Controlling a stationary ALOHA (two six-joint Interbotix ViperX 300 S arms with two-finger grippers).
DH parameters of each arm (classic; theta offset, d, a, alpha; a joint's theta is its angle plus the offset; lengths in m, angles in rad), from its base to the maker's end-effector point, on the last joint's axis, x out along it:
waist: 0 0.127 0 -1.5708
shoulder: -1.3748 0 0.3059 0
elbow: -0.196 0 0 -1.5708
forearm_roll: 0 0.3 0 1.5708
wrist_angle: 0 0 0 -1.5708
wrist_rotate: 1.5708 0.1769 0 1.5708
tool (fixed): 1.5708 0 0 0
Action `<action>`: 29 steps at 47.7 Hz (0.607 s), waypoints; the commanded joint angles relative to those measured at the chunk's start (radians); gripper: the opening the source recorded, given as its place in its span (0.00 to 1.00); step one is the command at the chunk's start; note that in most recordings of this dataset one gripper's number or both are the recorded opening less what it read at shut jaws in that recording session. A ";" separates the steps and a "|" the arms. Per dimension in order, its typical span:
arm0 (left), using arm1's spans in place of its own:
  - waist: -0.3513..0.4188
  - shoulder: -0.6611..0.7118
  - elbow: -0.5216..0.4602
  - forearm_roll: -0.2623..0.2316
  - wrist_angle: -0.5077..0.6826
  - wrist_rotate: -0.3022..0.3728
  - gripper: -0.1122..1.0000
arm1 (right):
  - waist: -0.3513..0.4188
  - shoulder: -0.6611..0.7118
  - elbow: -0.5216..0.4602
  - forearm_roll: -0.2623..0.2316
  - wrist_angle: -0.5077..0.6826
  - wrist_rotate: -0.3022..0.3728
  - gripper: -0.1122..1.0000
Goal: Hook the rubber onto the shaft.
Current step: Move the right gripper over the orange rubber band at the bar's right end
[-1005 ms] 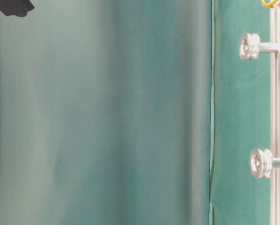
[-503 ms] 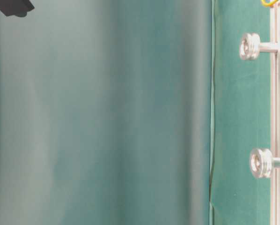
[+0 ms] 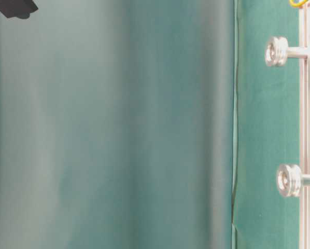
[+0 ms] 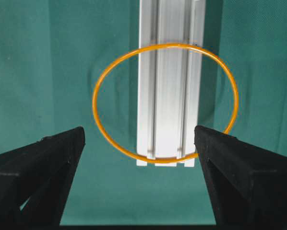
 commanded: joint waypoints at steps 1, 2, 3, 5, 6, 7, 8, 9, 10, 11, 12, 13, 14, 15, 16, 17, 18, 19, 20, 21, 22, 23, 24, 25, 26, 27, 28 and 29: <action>-0.002 0.008 -0.028 0.003 -0.005 0.002 0.10 | 0.000 -0.005 -0.028 0.002 -0.003 0.003 0.94; -0.002 0.008 -0.028 0.003 -0.005 0.002 0.10 | 0.000 -0.005 -0.026 0.002 -0.003 0.003 0.94; -0.002 0.008 -0.028 0.003 -0.005 0.000 0.10 | 0.000 -0.005 -0.026 0.002 -0.003 0.003 0.94; -0.002 0.009 -0.028 0.003 -0.005 0.002 0.10 | 0.000 -0.005 -0.028 0.002 -0.003 0.003 0.94; -0.002 0.008 -0.028 0.003 -0.005 0.000 0.10 | 0.000 -0.005 -0.028 0.002 -0.003 0.003 0.94; -0.002 0.008 -0.028 0.002 -0.005 0.002 0.10 | 0.000 -0.005 -0.026 0.003 -0.003 0.003 0.94; -0.002 0.009 -0.028 0.003 -0.005 0.002 0.10 | 0.000 -0.005 -0.026 0.003 -0.003 0.003 0.94; -0.002 0.008 -0.028 0.003 -0.005 0.000 0.10 | 0.000 -0.003 -0.026 0.003 -0.003 0.005 0.94; -0.002 0.008 -0.028 0.003 -0.005 0.000 0.10 | 0.000 -0.005 -0.026 0.003 -0.003 0.005 0.94; -0.002 0.008 -0.028 0.003 -0.005 0.002 0.10 | 0.000 -0.005 -0.025 0.005 -0.005 0.006 0.94; -0.002 0.009 -0.028 0.003 -0.005 0.002 0.10 | 0.000 -0.005 -0.026 0.005 -0.006 0.008 0.94; -0.002 0.009 -0.028 0.003 -0.005 0.000 0.10 | 0.000 -0.003 -0.025 0.005 -0.006 0.011 0.94; -0.002 0.009 -0.028 0.003 -0.005 0.002 0.10 | 0.003 -0.003 -0.025 0.005 -0.006 0.011 0.94; -0.002 0.008 -0.028 0.003 -0.005 0.002 0.10 | 0.005 -0.003 -0.023 0.005 -0.006 0.011 0.94; -0.002 0.008 -0.028 0.003 -0.005 0.000 0.10 | 0.006 -0.002 -0.021 0.006 -0.006 0.012 0.94; -0.002 0.008 -0.028 0.003 -0.005 0.000 0.10 | 0.008 0.000 -0.020 0.006 -0.006 0.012 0.94; -0.002 0.009 -0.028 0.003 -0.005 0.000 0.10 | 0.009 0.000 -0.018 0.005 -0.006 0.012 0.94; -0.002 0.008 -0.028 0.003 -0.005 0.000 0.10 | 0.011 0.002 -0.015 0.006 -0.006 0.012 0.94; -0.002 0.008 -0.028 0.003 -0.005 0.002 0.10 | 0.014 0.003 -0.009 0.006 -0.006 0.012 0.94; -0.002 0.008 -0.026 0.003 -0.005 0.000 0.10 | 0.015 0.005 -0.005 0.008 -0.006 0.012 0.94; -0.002 0.009 -0.028 0.003 -0.005 0.002 0.10 | 0.015 0.006 0.000 0.006 -0.008 0.014 0.94; -0.002 0.009 -0.028 0.002 -0.005 0.002 0.10 | 0.017 0.008 0.008 0.006 -0.008 0.014 0.94; -0.002 0.008 -0.028 0.003 -0.005 0.000 0.10 | 0.017 0.009 0.015 0.006 -0.011 0.015 0.94; -0.002 0.008 -0.026 0.003 -0.005 0.000 0.10 | 0.017 0.011 0.020 0.008 -0.014 0.017 0.94; -0.002 0.008 -0.026 0.003 -0.005 0.000 0.10 | 0.018 0.012 0.028 0.008 -0.018 0.017 0.94; -0.002 0.009 -0.026 0.003 -0.005 0.000 0.10 | 0.018 0.012 0.034 0.009 -0.023 0.018 0.94; -0.002 0.008 -0.028 0.003 -0.005 0.000 0.10 | 0.018 0.014 0.041 0.012 -0.031 0.018 0.94; -0.002 0.008 -0.026 0.003 -0.005 0.000 0.10 | 0.018 0.014 0.048 0.014 -0.037 0.018 0.94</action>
